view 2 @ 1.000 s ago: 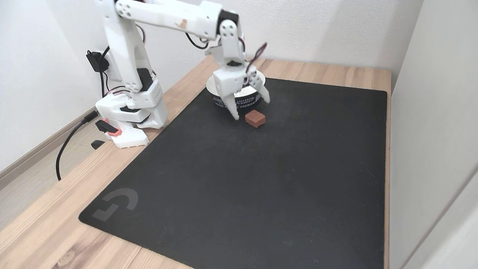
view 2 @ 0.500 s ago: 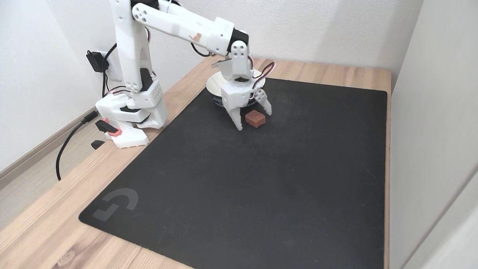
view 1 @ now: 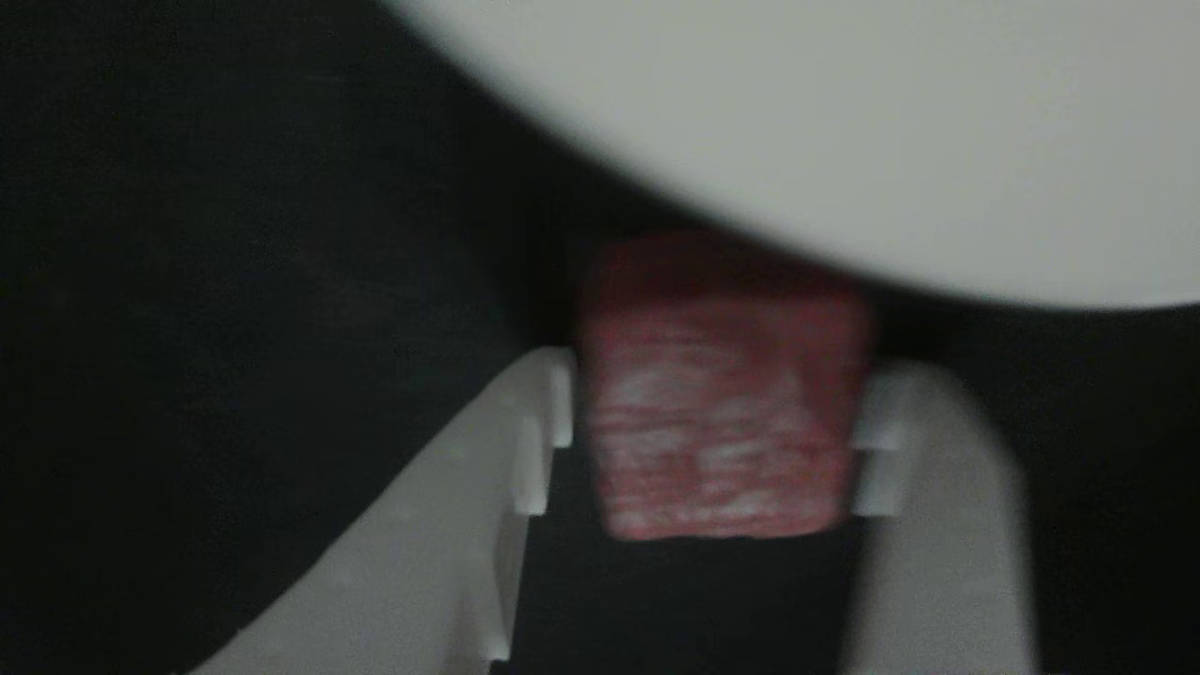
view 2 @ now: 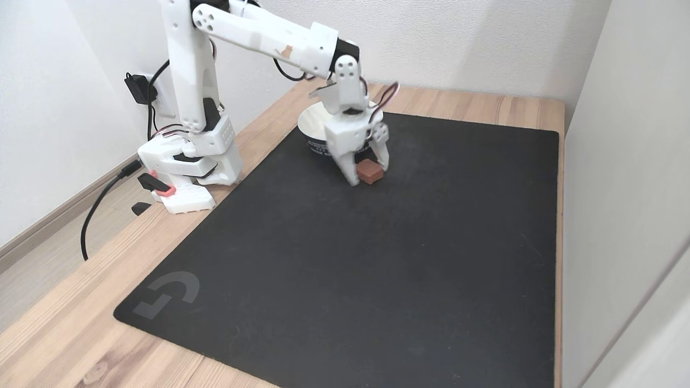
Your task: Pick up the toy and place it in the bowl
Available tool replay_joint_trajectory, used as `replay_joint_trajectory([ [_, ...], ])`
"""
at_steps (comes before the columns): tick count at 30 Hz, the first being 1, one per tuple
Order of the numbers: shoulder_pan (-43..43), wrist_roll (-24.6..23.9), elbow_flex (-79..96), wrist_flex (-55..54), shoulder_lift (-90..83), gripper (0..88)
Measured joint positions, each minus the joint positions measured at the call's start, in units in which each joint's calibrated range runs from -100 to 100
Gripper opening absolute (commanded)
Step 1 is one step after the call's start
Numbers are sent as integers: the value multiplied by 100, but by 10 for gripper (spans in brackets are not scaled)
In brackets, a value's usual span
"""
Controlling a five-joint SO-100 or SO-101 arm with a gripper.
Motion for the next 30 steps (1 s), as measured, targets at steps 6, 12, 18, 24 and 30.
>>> replay_joint_trajectory([
  [6,-125,0,-19,-110,0,24],
  [12,-133,0,-19,-110,-8,24],
  [18,-158,0,-170,-110,-233,23],
  [24,-166,-242,-283,-110,-1299,23],
  [30,-166,-659,-293,-118,-2290,23],
])
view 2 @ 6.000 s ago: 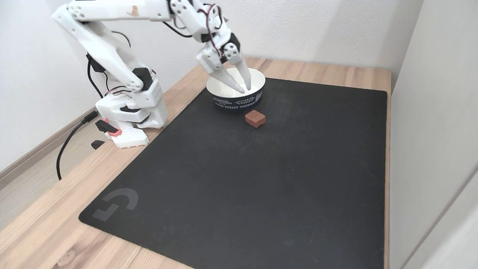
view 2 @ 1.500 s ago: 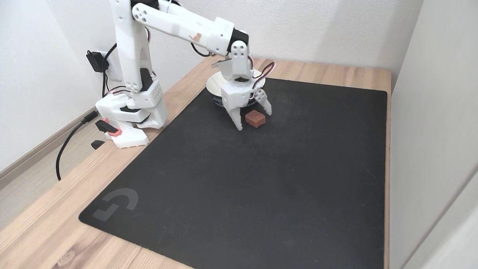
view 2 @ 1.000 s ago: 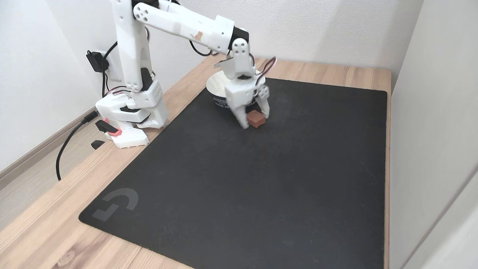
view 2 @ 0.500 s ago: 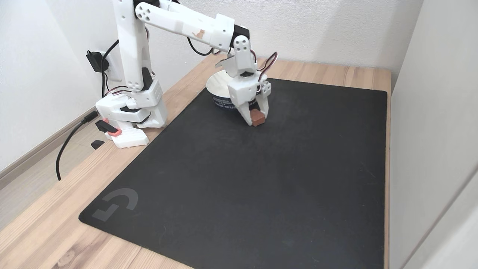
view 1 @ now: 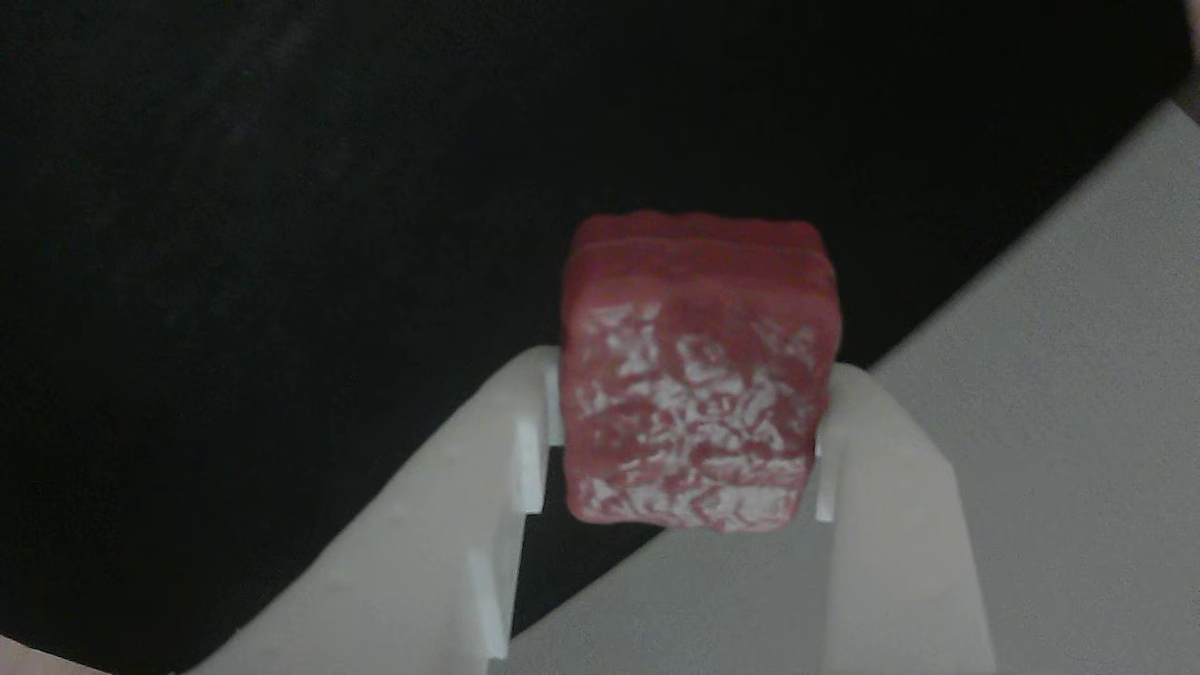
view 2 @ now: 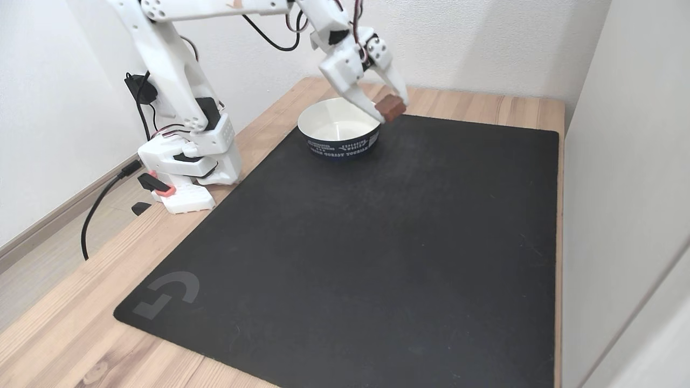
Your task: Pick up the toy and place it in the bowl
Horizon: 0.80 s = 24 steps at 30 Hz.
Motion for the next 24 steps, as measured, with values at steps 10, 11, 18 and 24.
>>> replay_joint_trajectory([
  [10,-1032,-999,850,-8,-833,23],
  [11,-1174,-1097,1039,-42,-908,23],
  [18,-1923,-1462,2485,-1199,-1216,23],
  [24,-1914,-1596,3533,-1815,-1407,27],
])
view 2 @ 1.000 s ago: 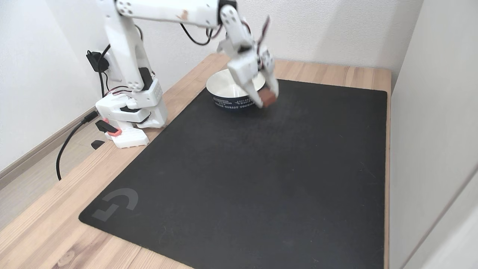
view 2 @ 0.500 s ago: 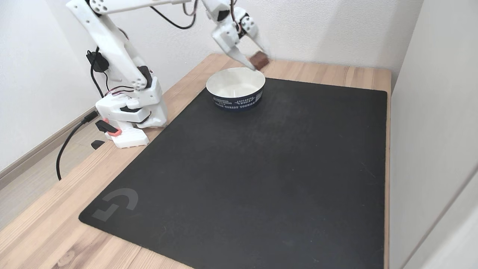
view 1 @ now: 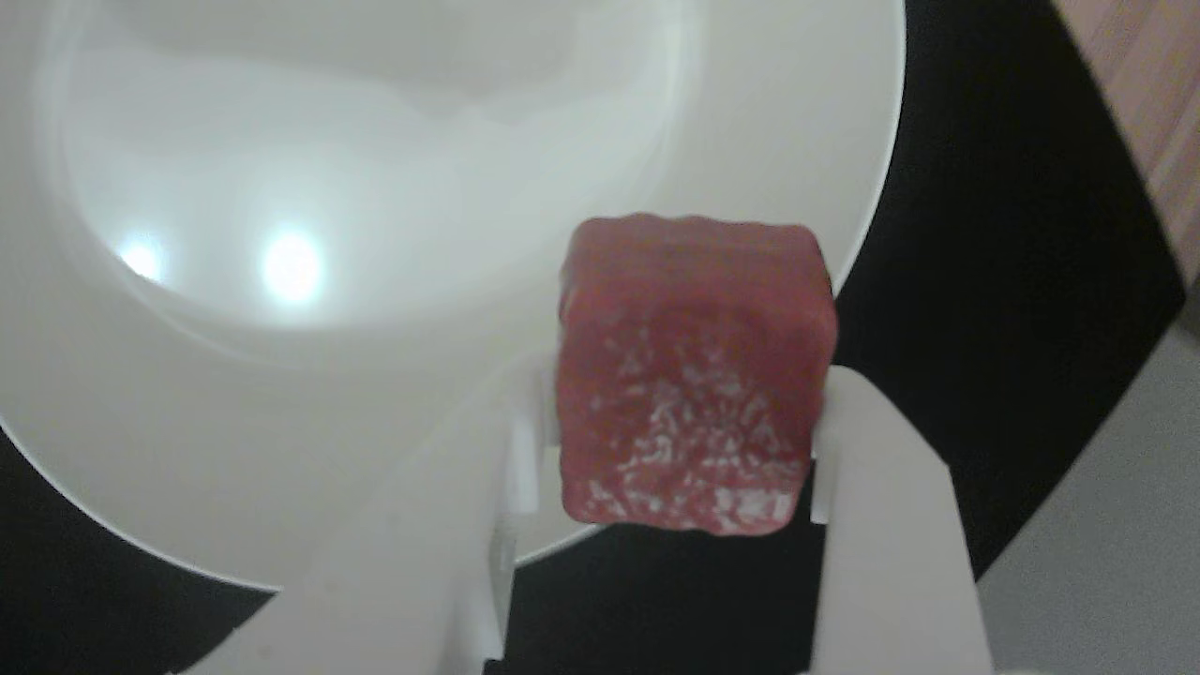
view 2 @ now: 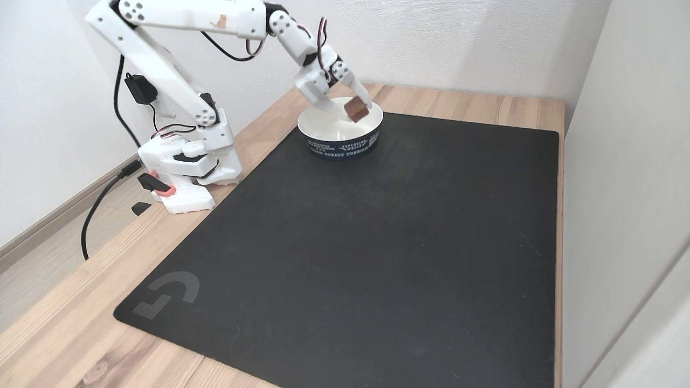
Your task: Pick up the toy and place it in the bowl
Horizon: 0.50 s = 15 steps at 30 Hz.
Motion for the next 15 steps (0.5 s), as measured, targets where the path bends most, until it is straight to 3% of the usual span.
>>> replay_joint_trajectory([
  [8,-42,0,208,-17,-17,51],
  [10,-58,0,208,-17,-17,118],
  [11,-58,-15,208,-17,-17,230],
  [15,-58,-77,208,-17,-17,301],
])
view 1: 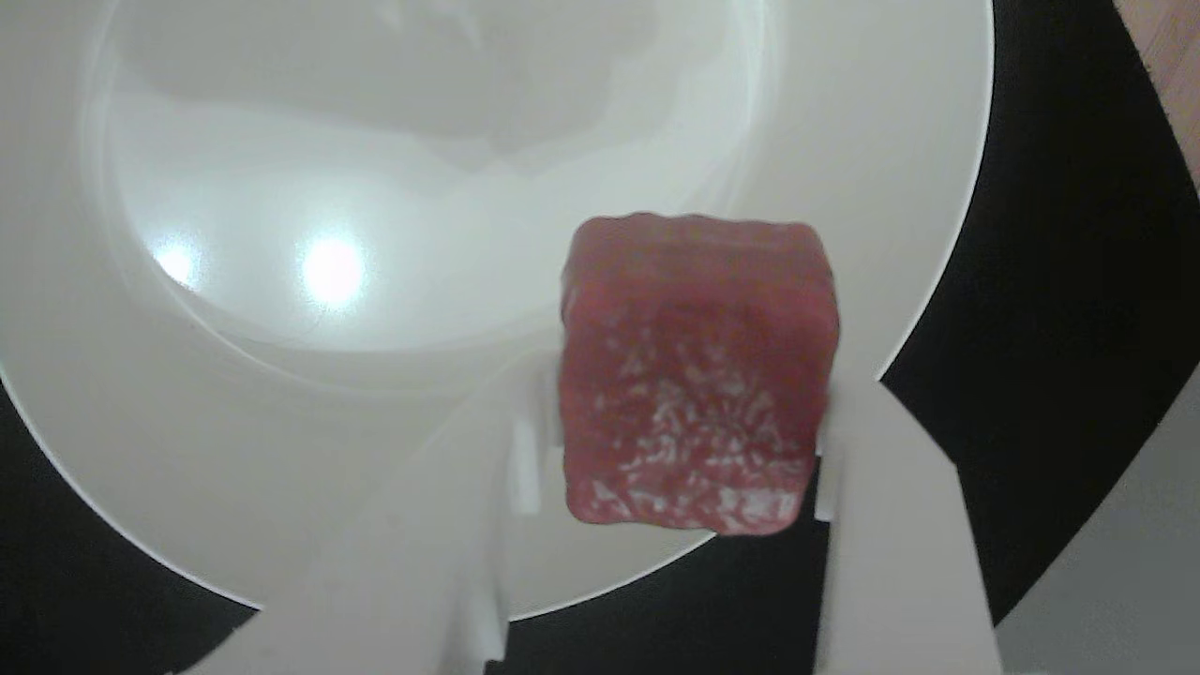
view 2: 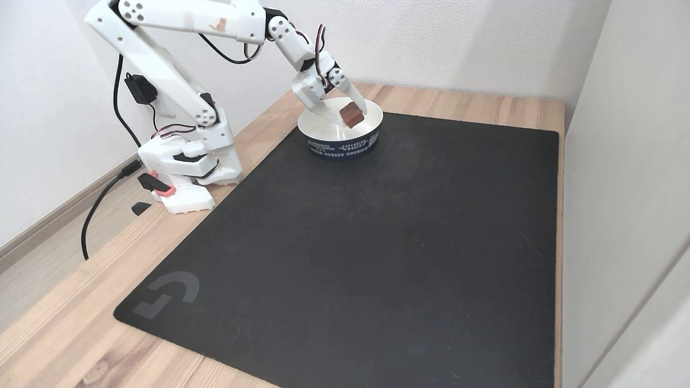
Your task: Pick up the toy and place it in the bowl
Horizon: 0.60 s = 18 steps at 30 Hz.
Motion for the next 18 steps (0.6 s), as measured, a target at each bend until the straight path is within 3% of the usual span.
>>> replay_joint_trajectory([
  [8,0,0,0,0,0,276],
  [14,0,0,-198,-144,0,14],
  [18,50,-5,-727,-422,-17,22],
])
